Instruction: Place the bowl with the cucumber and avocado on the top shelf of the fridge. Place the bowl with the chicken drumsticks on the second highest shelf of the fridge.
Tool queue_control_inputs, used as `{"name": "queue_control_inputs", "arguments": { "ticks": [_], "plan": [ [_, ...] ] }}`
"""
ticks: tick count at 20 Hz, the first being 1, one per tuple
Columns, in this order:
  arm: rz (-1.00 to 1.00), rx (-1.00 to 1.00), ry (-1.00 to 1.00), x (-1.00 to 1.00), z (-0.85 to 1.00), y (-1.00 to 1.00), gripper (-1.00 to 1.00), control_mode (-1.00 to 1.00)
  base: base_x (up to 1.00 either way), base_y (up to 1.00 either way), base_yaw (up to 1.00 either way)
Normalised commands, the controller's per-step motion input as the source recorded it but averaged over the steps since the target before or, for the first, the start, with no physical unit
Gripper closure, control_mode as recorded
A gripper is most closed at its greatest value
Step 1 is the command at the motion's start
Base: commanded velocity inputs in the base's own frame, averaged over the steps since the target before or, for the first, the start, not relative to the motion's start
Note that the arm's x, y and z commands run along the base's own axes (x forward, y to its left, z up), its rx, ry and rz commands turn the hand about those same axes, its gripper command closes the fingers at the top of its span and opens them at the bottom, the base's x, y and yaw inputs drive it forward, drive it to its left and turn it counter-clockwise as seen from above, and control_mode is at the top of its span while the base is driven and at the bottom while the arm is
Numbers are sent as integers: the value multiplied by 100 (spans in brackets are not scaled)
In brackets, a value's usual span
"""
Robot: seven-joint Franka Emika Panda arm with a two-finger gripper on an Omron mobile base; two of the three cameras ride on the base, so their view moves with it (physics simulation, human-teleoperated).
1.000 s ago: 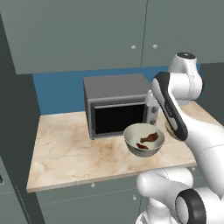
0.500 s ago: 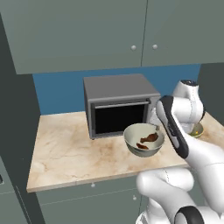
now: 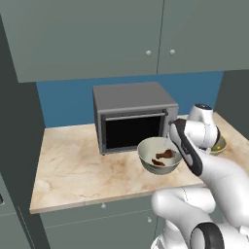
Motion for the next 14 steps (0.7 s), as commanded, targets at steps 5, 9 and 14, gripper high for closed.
{"name": "queue_control_inputs", "arguments": {
  "ticks": [5, 9, 14],
  "plan": [
    [-1, 0, 3, 27, -16, 0, -100, -100, 0, 0, 0],
    [0, 0, 0, 30, -23, 0, -100, -100, 0, 0, 0],
    [0, 0, 0, 17, -33, 0, -100, -100, 0, 0, 0]
  ]
}}
